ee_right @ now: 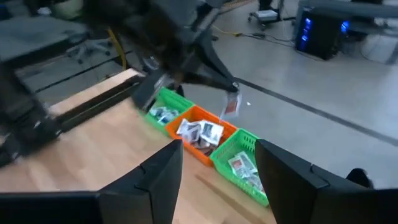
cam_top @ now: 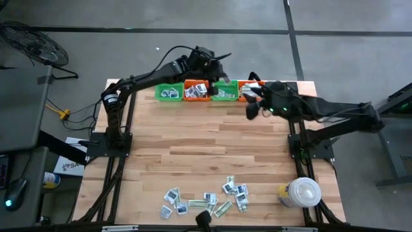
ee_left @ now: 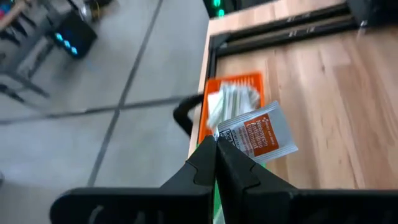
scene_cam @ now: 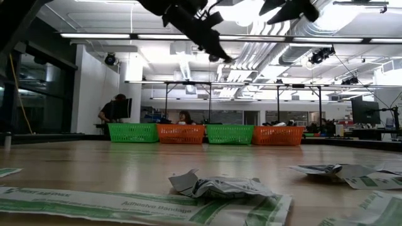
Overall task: Pick & Place First Aid Supplies
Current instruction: Put the orange ointment pack in the right green bin
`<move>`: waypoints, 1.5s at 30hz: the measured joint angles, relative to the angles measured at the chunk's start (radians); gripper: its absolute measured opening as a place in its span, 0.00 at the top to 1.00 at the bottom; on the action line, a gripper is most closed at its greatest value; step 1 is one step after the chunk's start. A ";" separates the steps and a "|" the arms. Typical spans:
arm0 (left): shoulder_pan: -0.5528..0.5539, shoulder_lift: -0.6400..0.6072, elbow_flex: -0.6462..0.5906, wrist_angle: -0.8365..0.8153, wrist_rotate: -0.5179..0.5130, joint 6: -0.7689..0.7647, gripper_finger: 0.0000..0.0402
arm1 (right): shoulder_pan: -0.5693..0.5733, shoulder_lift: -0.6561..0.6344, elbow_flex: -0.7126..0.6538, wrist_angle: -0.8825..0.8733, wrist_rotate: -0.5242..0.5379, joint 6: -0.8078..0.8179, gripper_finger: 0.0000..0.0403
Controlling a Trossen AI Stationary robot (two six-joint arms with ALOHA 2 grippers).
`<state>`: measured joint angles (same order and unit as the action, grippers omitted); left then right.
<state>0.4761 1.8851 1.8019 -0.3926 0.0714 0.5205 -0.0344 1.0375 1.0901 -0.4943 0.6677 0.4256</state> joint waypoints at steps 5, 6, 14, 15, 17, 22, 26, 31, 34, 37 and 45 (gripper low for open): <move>-0.037 0.000 0.000 0.101 -0.026 0.030 1.00 | -0.115 0.031 0.000 0.106 -0.100 -0.003 0.52; -0.043 0.000 0.000 0.118 -0.031 0.032 1.00 | -0.134 0.030 0.000 0.115 -0.118 -0.005 0.52; -0.072 0.000 0.000 0.244 -0.028 0.052 1.00 | -0.263 0.031 0.000 0.163 -0.329 -0.008 0.52; -0.074 0.000 0.000 0.251 -0.023 0.051 1.00 | -0.271 0.032 0.000 0.164 -0.330 -0.008 0.52; -0.079 0.000 0.000 0.259 0.002 0.051 1.00 | -0.285 0.033 0.000 0.170 -0.327 -0.008 0.52; -0.085 0.000 0.001 0.313 0.028 0.051 1.00 | -0.323 0.053 0.000 0.175 -0.362 -0.014 0.52; -0.085 0.000 0.001 0.349 0.062 0.050 1.00 | -0.341 0.071 0.000 0.198 -0.390 -0.030 0.52; -0.084 -0.001 0.002 0.339 0.087 0.047 1.00 | -0.346 0.080 0.000 0.222 -0.380 -0.037 0.53; -0.084 -0.001 0.002 0.341 0.095 0.047 1.00 | -0.346 0.077 0.000 0.221 -0.380 -0.042 0.57; -0.084 -0.001 0.002 0.341 0.098 0.047 1.00 | -0.346 0.078 0.000 0.198 -0.389 -0.042 0.65; -0.084 -0.001 0.002 0.341 0.104 0.047 1.00 | -0.346 0.078 0.000 0.181 -0.391 -0.042 0.90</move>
<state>0.3920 1.8839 1.8038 -0.0517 0.1755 0.5678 -0.3801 1.1156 1.0897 -0.3138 0.2771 0.3839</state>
